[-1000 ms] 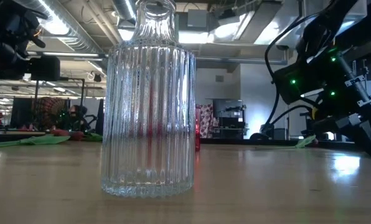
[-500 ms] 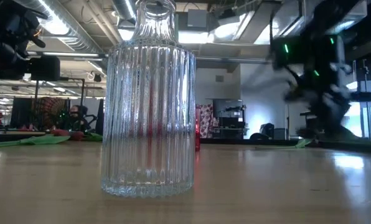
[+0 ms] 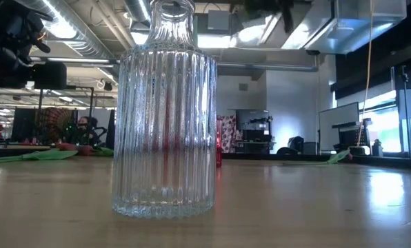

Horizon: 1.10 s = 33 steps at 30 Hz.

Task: Sort flowers into vase by color
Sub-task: Put the top black tulip into the red vase

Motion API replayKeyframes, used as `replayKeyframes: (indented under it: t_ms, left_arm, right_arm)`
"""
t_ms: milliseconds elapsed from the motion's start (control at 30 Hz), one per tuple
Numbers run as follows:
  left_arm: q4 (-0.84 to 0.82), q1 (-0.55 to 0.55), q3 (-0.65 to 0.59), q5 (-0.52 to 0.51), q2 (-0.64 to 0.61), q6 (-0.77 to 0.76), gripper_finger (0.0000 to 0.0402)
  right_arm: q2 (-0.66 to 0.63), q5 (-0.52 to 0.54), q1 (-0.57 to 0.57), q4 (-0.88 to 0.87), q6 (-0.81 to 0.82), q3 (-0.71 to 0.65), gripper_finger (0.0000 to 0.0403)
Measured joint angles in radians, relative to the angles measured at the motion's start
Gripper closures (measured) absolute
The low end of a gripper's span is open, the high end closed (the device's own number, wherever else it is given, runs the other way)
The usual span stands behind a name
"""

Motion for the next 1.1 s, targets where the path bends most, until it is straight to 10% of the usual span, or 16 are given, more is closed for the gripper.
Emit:
replayKeyframes:
  t_ms: [1100]
  left_arm:
    - [0.000, 0.000, 0.000, 0.000, 0.000, 0.000, 0.0198]
  right_arm:
    - [0.143, 0.089, 0.130, 0.173, -0.409, 0.009, 0.0398]
